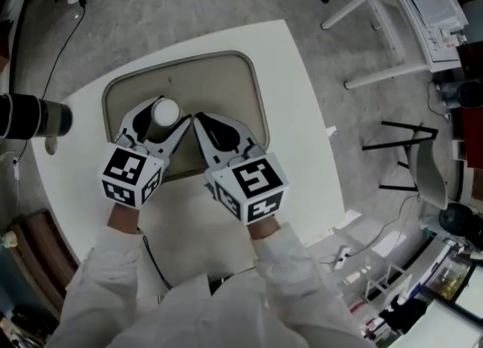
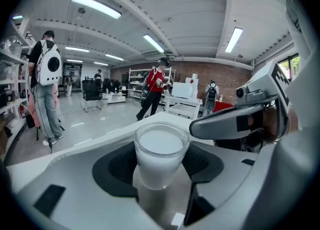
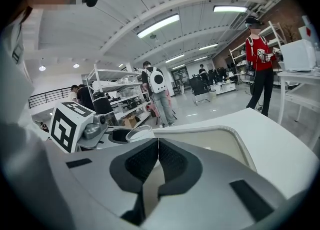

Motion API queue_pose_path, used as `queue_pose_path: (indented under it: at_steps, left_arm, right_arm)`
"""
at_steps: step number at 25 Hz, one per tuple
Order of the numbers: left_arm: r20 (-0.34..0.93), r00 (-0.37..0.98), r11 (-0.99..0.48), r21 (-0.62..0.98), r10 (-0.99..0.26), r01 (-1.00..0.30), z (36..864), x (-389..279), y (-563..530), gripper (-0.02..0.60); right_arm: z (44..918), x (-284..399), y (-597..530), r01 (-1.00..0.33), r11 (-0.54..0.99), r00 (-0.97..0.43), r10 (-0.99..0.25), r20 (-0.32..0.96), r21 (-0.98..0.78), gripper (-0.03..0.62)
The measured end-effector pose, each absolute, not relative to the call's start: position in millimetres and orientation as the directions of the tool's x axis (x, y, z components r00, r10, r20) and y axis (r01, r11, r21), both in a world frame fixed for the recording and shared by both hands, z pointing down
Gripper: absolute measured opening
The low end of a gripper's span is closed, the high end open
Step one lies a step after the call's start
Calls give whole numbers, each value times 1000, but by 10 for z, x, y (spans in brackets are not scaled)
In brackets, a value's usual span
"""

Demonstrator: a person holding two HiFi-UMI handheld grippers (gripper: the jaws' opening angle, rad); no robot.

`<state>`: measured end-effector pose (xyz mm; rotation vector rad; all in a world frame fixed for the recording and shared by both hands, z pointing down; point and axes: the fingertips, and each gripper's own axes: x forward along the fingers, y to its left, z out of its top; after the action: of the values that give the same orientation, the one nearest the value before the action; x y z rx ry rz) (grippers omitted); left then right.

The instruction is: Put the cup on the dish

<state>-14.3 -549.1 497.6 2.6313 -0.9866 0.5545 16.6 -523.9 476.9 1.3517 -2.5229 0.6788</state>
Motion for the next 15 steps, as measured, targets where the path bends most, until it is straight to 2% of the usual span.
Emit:
queue_pose_path:
  at_steps: [15]
  left_arm:
    - [407, 690, -724, 94, -598, -683, 5123, -66, -5541, 272]
  right_arm:
    - [4975, 300, -5257, -839, 443, -543, -731, 414, -316, 14]
